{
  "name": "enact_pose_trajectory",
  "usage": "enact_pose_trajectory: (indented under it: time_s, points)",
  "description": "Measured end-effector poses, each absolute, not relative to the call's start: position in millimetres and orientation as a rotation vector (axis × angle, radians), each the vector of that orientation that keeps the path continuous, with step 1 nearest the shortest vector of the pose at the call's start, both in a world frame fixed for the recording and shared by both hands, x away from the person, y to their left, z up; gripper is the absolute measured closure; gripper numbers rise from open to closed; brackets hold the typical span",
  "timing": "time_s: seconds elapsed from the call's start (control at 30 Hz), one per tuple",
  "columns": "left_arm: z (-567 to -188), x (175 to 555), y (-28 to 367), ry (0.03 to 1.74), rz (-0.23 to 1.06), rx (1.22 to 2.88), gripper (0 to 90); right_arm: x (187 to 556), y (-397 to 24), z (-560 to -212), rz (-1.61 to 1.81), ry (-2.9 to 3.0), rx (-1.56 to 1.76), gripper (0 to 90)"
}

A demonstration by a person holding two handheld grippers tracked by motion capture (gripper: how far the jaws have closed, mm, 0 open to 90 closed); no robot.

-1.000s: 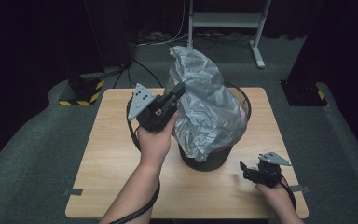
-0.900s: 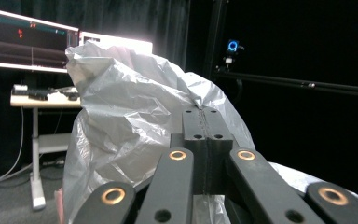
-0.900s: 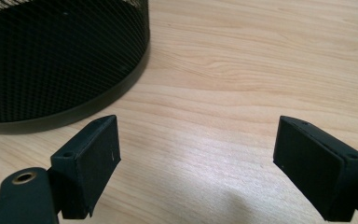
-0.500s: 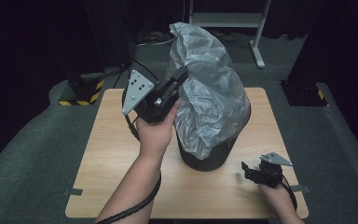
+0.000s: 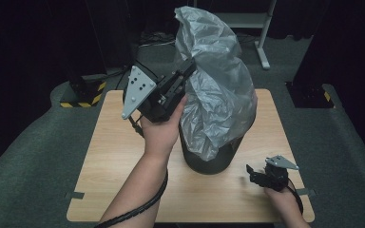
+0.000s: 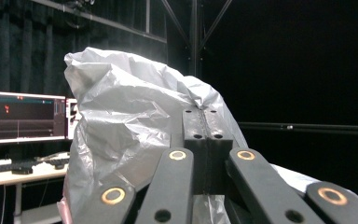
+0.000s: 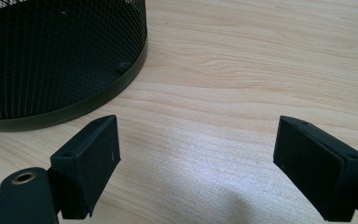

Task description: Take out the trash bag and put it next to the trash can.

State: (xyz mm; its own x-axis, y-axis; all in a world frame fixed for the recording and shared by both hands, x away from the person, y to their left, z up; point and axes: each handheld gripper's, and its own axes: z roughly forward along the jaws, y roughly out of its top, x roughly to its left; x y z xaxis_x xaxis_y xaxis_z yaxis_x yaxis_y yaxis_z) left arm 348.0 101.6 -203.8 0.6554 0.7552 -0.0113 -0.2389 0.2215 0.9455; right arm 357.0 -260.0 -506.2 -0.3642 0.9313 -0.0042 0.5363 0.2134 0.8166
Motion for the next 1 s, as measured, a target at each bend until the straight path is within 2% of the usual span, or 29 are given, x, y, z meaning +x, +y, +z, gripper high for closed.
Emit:
enact_pose_trajectory:
  time_s: [1.0]
  points:
    - [-173.4,328.2,144.7,0.536,0.826,1.021,89.9,360.0,-257.4,-508.1,1.023,1.989,1.346,14.1]
